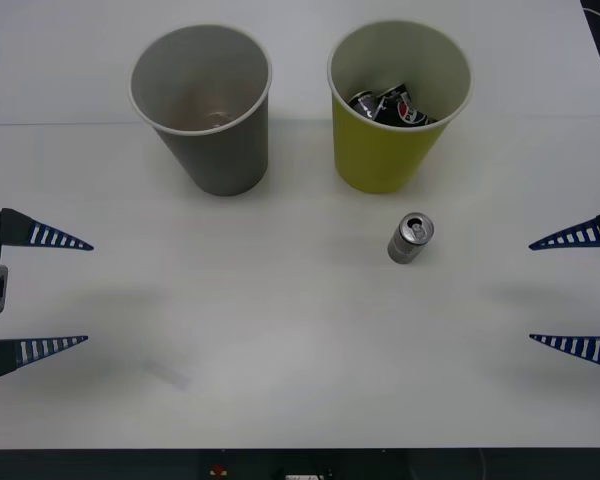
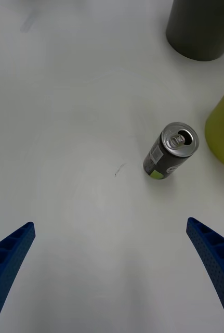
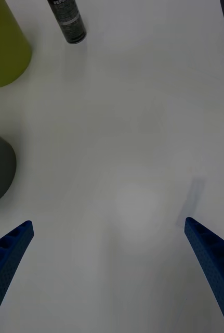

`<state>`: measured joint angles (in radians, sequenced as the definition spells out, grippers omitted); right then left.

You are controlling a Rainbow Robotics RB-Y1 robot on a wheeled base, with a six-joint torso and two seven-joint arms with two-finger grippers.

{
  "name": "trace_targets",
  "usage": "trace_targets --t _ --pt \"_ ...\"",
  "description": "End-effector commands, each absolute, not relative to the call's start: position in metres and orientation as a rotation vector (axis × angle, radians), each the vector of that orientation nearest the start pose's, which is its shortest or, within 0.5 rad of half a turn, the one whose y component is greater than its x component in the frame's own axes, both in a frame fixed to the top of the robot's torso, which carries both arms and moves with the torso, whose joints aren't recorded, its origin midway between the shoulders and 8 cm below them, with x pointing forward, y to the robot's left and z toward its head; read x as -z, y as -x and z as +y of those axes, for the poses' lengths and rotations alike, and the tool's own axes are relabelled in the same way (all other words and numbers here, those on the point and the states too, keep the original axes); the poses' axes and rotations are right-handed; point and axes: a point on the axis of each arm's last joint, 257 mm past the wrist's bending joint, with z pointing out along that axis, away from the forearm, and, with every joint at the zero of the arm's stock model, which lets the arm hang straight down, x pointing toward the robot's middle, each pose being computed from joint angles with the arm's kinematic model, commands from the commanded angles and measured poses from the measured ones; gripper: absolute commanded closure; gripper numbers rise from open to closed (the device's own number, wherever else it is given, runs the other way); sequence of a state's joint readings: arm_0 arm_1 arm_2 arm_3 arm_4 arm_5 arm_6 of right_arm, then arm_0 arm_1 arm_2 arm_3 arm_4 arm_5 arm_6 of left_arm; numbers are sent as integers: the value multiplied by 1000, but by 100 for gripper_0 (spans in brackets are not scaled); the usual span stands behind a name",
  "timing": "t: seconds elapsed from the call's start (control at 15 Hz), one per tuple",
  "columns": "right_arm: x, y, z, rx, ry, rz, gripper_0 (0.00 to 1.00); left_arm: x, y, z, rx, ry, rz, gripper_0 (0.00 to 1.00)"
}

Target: Put the can into the green bin and the plastic bottle into the gray bin

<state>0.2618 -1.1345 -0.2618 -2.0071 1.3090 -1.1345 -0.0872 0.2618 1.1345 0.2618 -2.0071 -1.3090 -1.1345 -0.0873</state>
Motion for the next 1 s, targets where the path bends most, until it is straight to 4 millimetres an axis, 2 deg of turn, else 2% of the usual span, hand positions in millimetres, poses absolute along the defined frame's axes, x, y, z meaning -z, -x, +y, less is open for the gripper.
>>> trace_targets --t 0.07,0.33,0.47,0.8,1.0 --pt "183 -332 -285 -252 1618 1625 0 167 -341 286 118 -1762 1444 0" --pt "181 -334 -285 -246 1599 1611 0 167 -341 286 118 -1762 1444 0" --pt "181 -338 -287 -287 1516 1623 0 167 -341 286 118 -1762 1444 0" --pt "198 -345 -287 -334 1359 1631 0 167 -341 286 118 -1762 1444 0" --pt "212 -341 -288 -414 1262 1638 0 167 -341 286 118 -1762 1444 0"
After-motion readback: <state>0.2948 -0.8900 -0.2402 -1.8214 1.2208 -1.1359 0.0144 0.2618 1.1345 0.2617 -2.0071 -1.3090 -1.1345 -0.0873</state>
